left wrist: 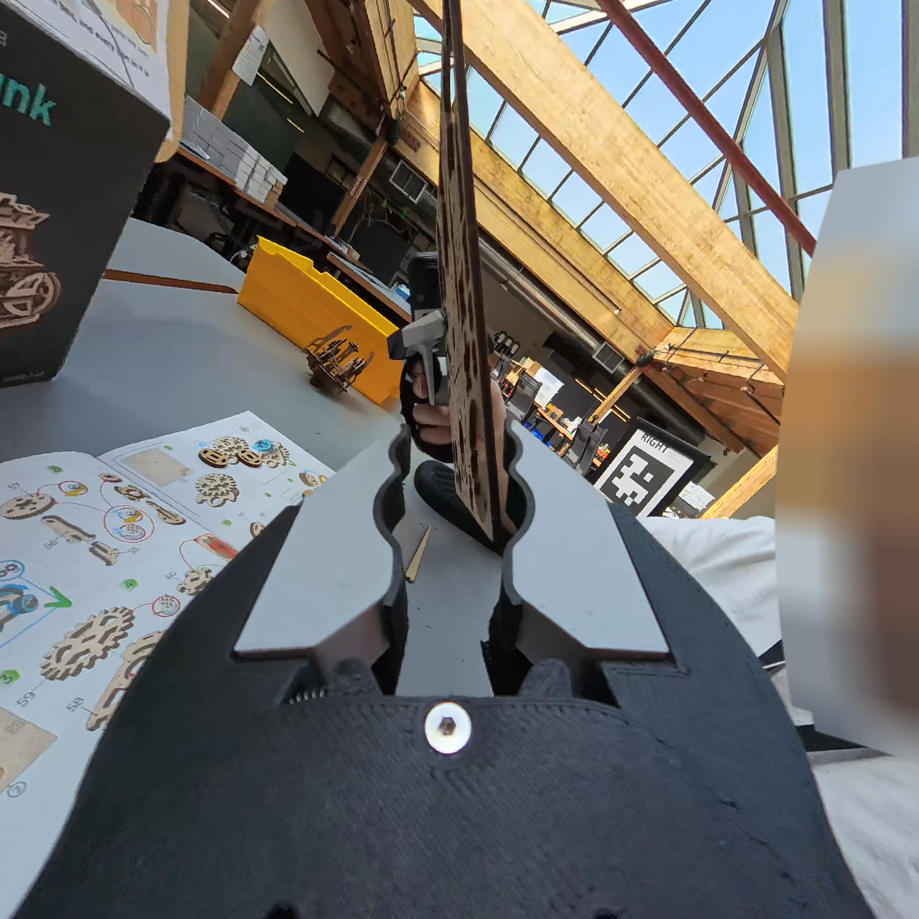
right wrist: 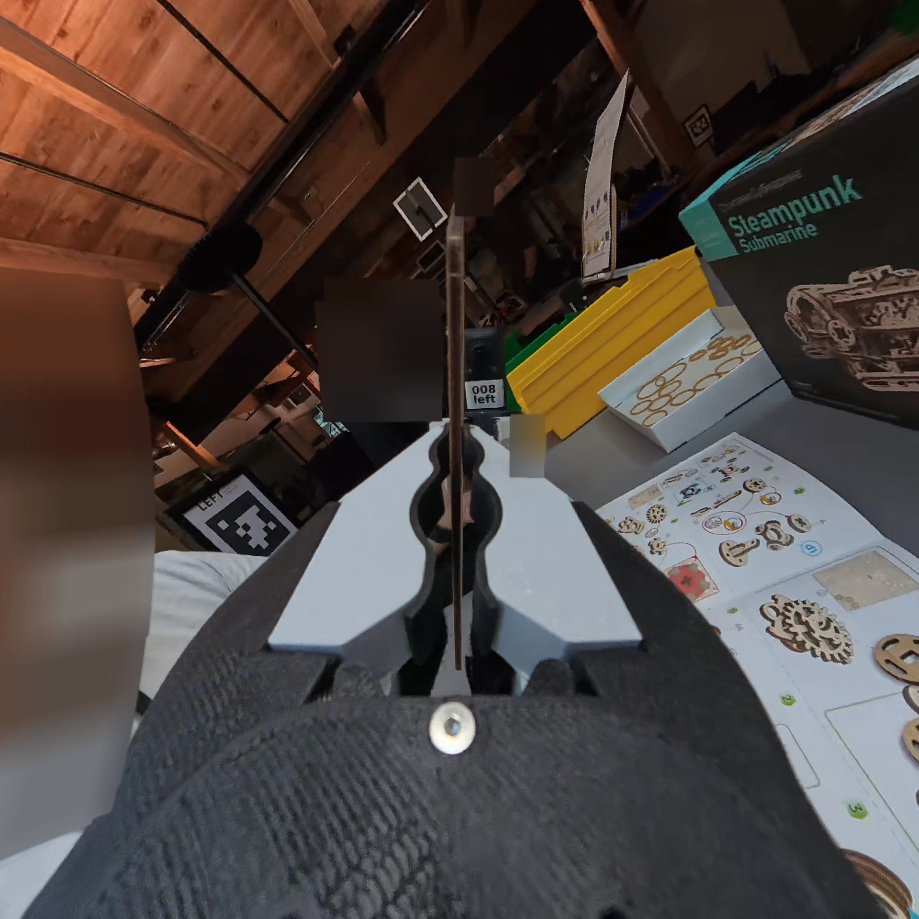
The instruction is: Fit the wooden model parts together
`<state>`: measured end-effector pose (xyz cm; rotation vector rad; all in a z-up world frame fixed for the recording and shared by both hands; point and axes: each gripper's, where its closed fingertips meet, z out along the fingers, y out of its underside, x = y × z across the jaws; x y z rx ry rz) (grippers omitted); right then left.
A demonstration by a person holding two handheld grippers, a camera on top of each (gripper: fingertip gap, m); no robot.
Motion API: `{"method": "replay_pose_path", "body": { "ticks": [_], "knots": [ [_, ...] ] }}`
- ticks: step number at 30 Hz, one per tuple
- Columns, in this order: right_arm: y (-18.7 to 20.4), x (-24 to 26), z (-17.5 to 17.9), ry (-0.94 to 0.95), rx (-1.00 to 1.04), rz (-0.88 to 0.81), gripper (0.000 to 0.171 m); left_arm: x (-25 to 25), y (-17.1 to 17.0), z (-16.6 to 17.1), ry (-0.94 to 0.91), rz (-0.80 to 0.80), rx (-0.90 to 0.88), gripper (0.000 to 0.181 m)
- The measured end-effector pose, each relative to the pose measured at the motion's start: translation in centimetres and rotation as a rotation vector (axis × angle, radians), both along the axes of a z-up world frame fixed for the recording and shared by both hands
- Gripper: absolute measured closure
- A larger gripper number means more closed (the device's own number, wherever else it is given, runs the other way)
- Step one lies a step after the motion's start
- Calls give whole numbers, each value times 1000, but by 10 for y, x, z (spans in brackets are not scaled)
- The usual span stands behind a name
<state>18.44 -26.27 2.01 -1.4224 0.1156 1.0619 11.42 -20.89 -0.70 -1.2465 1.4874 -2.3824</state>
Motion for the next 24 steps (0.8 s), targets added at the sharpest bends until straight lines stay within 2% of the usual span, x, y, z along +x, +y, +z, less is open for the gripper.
{"method": "replay_pose_path", "body": {
  "ticks": [2,4,7,9,11,13,16,17,20,24],
  "knots": [
    [1,10,6,29,55,-78,170,4,-1,-5,28,6,-13,139],
    [0,14,13,62,111,-135,171,5,-14,-9,49,-35,-9,138],
    [-1,10,19,130,164,-157,170,9,-32,-10,57,-34,-29,157],
    [0,4,23,163,197,-162,170,8,-36,0,19,-27,-104,171],
    [1,-2,25,174,228,-173,170,4,-35,8,-7,-32,-153,175],
    [2,-7,27,161,238,-166,169,3,-30,9,-16,-7,-100,180],
    [3,-12,25,27,219,-156,167,0,-23,10,-45,35,19,181],
    [1,-13,27,-10,230,-145,165,-3,-20,14,-50,32,12,181],
    [-7,-3,35,-52,251,-130,144,-8,-12,19,-39,12,-12,181],
    [-17,27,37,-72,243,-174,136,-9,-3,11,-6,7,38,181]
  ]
}}
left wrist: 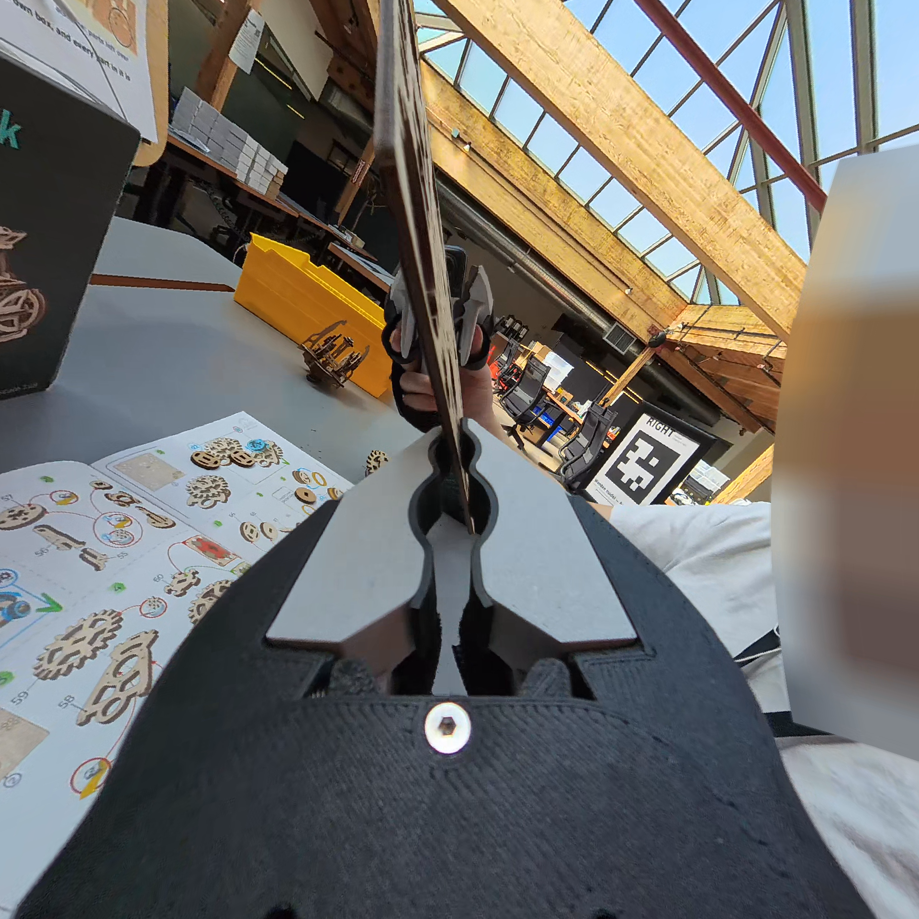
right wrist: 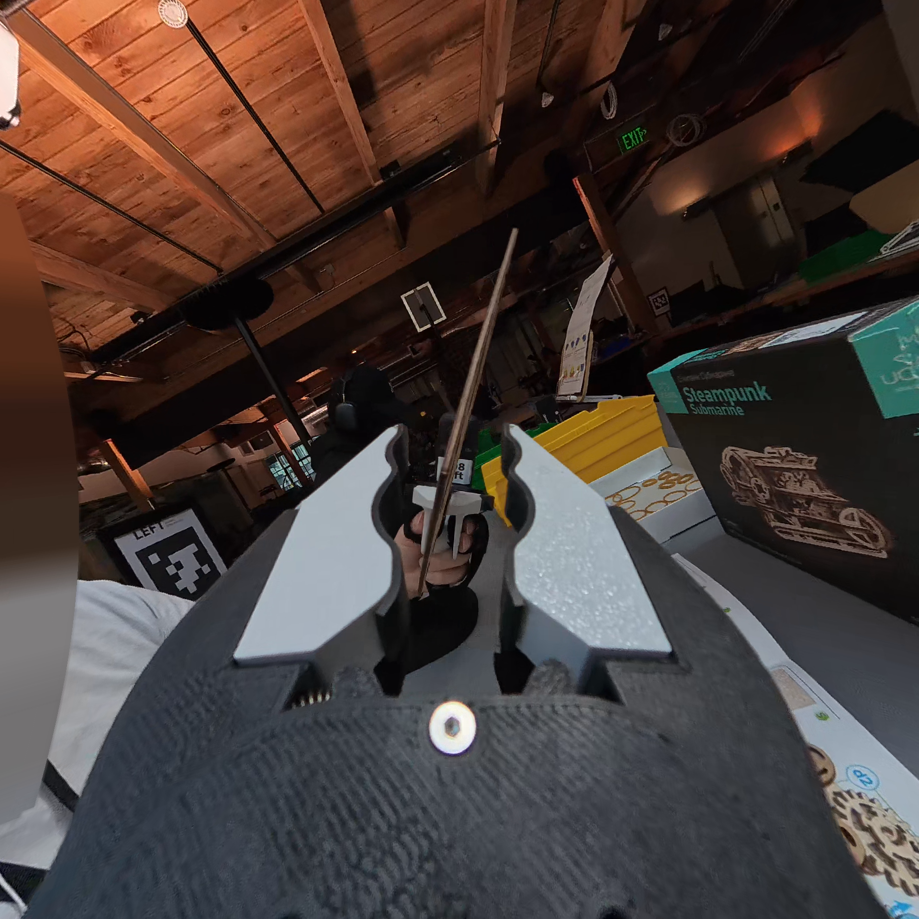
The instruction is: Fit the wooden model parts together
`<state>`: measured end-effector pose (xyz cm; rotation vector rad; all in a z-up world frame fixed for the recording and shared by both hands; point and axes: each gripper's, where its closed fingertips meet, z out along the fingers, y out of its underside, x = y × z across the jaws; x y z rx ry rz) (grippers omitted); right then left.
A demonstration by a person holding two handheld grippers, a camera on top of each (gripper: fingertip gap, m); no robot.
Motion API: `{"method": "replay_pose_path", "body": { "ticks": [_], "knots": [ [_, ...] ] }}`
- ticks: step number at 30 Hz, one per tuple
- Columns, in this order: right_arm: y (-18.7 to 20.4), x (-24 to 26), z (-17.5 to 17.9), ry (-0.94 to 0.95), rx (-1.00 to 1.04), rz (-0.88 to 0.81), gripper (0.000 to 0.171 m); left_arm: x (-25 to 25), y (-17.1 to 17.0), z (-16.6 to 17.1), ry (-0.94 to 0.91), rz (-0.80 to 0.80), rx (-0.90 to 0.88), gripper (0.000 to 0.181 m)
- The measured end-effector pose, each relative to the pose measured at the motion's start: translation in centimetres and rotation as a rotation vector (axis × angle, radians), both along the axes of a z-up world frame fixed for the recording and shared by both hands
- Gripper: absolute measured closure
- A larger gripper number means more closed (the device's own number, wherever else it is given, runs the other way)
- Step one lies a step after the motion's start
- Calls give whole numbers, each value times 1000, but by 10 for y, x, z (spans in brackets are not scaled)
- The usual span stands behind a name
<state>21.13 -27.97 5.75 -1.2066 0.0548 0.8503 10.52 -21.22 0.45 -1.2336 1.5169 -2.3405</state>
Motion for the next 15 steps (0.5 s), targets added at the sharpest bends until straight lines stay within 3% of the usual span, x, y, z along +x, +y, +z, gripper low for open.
{"method": "replay_pose_path", "body": {
  "ticks": [7,15],
  "knots": [
    [4,-1,-26,-94,-171,84,122,-4,-13,-27,115,-106,130,180],
    [2,-37,-74,-301,-440,266,130,-6,-32,-52,200,-175,262,180]
  ]
}}
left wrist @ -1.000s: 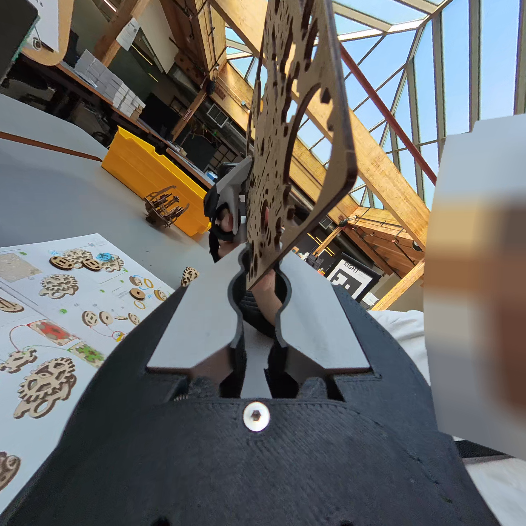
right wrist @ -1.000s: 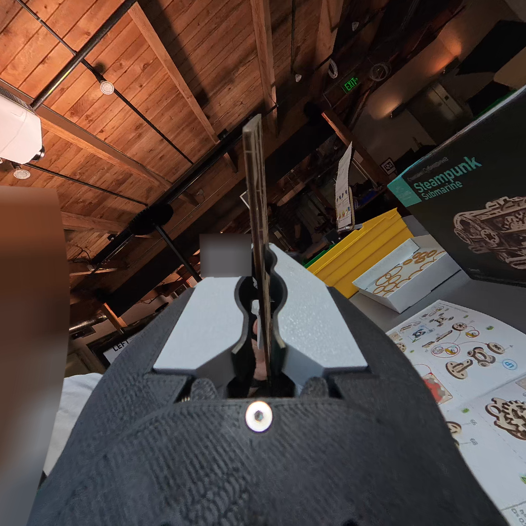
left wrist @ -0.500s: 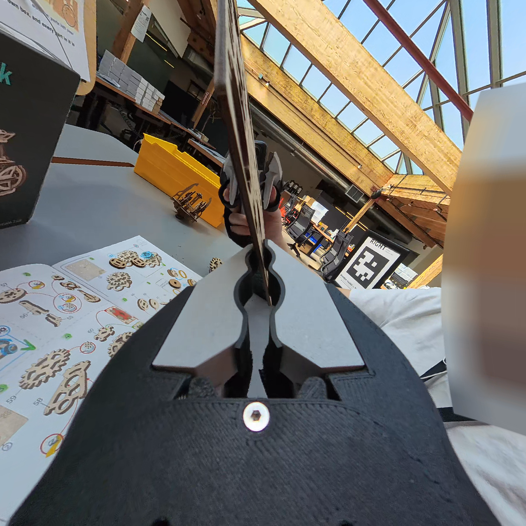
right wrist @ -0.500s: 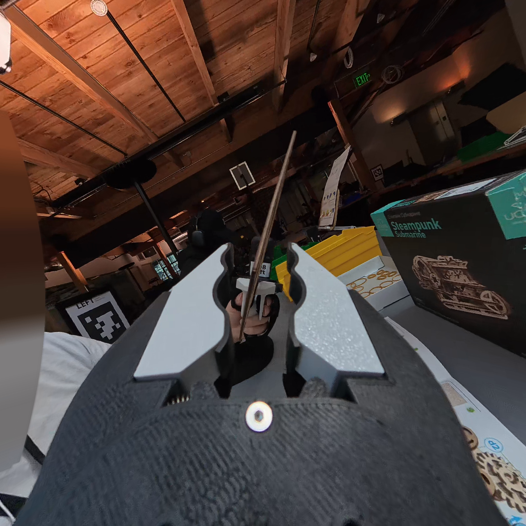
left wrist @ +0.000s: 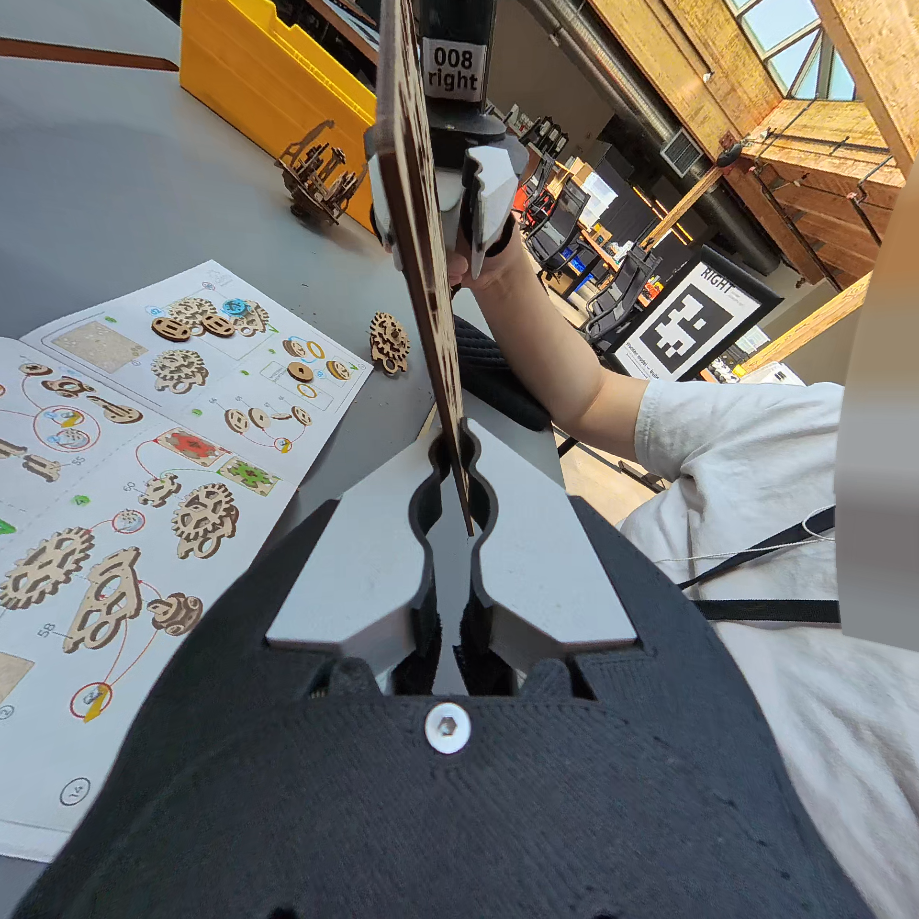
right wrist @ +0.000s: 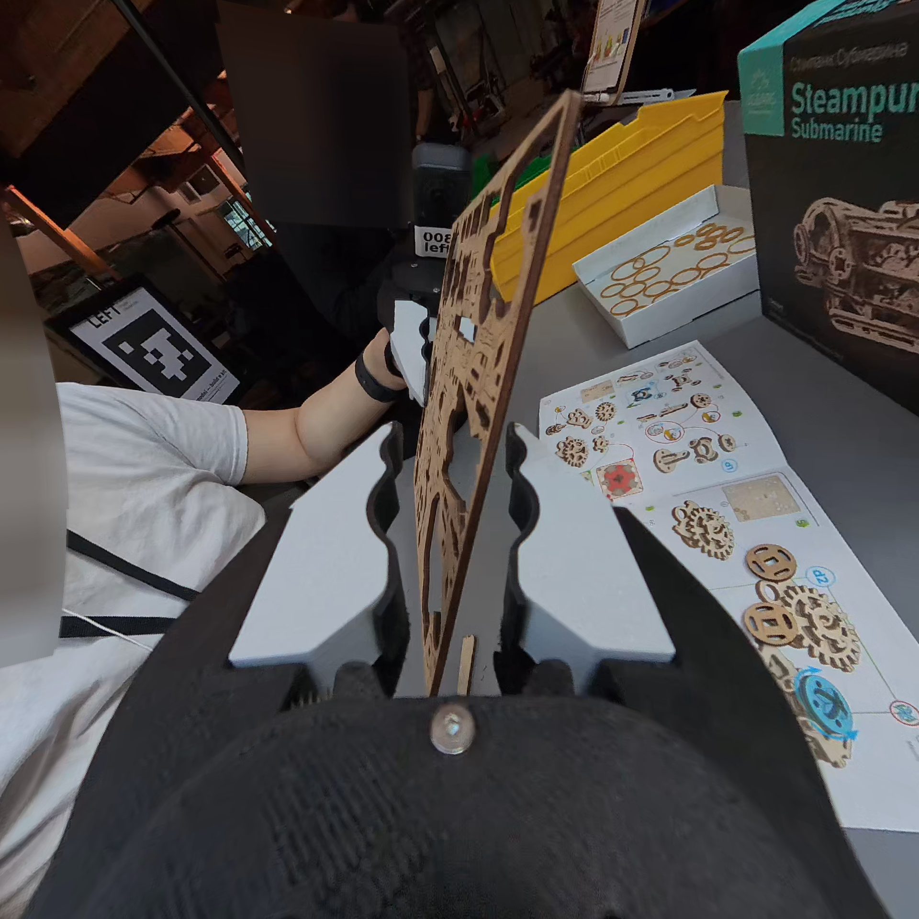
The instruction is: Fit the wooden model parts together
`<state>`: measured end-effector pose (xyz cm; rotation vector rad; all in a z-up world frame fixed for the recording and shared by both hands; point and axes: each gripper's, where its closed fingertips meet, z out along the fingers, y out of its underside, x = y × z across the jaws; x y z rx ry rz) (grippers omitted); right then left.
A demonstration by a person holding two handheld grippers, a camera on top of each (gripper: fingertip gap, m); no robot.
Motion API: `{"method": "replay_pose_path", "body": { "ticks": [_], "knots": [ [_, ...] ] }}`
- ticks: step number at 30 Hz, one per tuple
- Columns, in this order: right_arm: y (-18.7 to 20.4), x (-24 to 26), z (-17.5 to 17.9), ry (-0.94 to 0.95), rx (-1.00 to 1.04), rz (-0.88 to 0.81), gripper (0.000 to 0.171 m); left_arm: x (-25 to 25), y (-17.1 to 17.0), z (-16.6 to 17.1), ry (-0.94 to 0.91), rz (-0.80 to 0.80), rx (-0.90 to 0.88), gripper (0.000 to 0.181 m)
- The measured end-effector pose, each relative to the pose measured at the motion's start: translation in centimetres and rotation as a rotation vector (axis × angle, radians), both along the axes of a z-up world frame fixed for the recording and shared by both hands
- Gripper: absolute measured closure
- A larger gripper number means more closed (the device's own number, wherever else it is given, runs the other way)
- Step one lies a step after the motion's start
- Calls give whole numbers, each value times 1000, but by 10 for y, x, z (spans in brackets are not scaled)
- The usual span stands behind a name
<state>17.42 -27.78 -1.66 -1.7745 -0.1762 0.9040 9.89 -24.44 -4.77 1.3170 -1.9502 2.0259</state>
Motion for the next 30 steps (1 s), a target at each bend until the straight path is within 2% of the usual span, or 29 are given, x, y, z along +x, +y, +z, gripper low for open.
{"method": "replay_pose_path", "body": {
  "ticks": [2,9,12,14,15,21,23,27,30],
  "knots": [
    [0,-3,-5,-6,-26,15,135,-1,-2,-4,13,-17,19,180],
    [-3,-14,-14,3,-83,87,169,-2,-5,-12,18,-34,62,180],
    [-2,-13,-15,-14,-91,74,169,1,-3,-13,-18,-14,80,179],
    [0,-12,-13,-31,-73,49,170,6,0,-5,-49,21,35,149],
    [3,-11,-14,-39,-71,30,170,8,1,0,-64,36,3,142],
    [22,-32,-11,-14,-5,7,170,24,5,12,-117,150,-141,129],
    [28,-39,-12,-22,13,-10,169,27,4,9,-112,177,-132,131],
    [32,-48,-11,19,43,0,169,21,-3,8,-141,145,-95,179],
    [29,-50,-14,46,37,48,169,19,-8,6,-115,107,-109,180]
  ]
}}
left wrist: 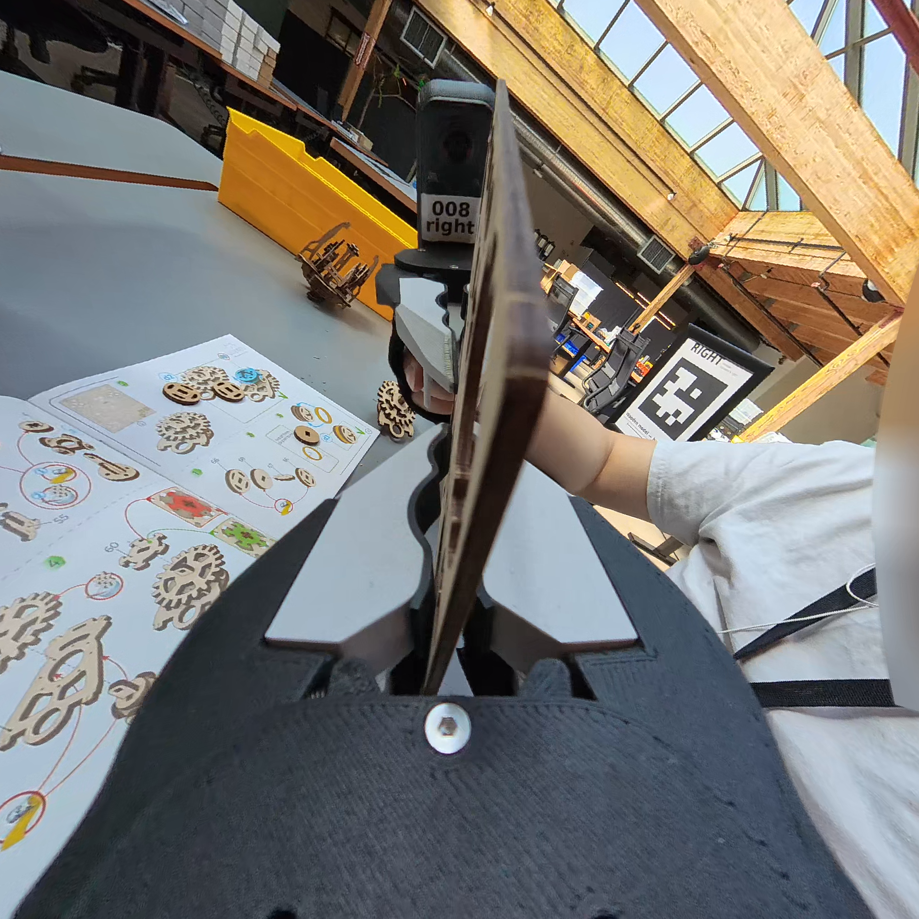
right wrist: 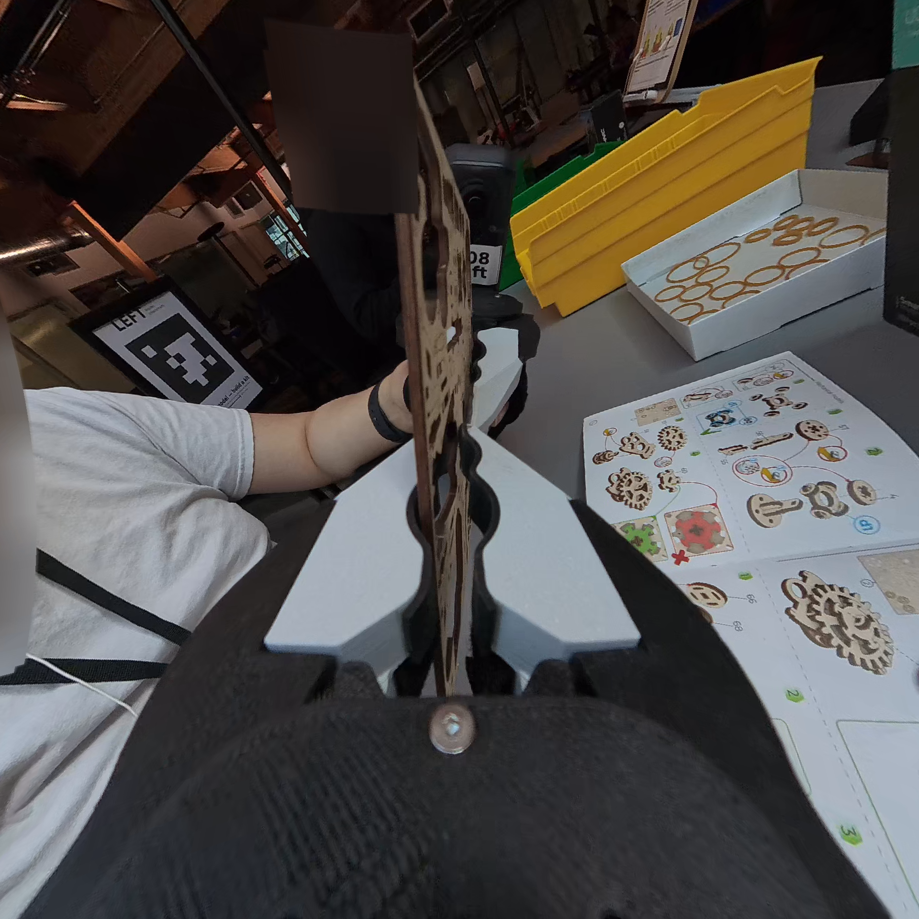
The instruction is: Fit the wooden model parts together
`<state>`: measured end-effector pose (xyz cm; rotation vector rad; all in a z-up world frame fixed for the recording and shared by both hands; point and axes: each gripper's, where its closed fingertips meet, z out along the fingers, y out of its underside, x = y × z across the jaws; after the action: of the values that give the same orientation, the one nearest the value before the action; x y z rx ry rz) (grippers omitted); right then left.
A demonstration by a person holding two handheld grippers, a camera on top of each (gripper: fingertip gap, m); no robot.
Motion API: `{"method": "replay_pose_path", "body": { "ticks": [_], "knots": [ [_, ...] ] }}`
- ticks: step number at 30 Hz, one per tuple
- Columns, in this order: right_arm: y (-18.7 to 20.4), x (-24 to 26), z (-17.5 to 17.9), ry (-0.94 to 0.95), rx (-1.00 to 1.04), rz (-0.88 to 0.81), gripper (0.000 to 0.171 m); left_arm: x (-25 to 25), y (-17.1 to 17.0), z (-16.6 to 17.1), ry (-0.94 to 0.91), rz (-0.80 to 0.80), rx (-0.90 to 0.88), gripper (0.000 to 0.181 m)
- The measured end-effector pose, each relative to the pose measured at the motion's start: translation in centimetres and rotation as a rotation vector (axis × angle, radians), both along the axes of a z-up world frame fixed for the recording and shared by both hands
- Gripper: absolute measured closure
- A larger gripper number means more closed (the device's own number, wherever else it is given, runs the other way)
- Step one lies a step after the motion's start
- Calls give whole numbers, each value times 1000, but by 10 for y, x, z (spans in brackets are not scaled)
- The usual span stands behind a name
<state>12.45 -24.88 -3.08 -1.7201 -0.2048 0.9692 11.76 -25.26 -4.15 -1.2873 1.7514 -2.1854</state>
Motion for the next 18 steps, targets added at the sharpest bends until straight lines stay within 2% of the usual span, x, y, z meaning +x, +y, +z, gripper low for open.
{"method": "replay_pose_path", "body": {
  "ticks": [3,8,11,18],
  "knots": [
    [-1,0,-2,7,-14,16,168,0,0,-2,19,-10,-7,180],
    [2,6,-17,-103,-75,-44,170,4,2,-13,53,24,56,181],
    [3,7,-13,-92,-72,-53,170,5,2,-10,72,20,-5,181],
    [4,14,-20,-91,-114,-77,170,10,2,-15,97,62,-1,181]
  ]
}}
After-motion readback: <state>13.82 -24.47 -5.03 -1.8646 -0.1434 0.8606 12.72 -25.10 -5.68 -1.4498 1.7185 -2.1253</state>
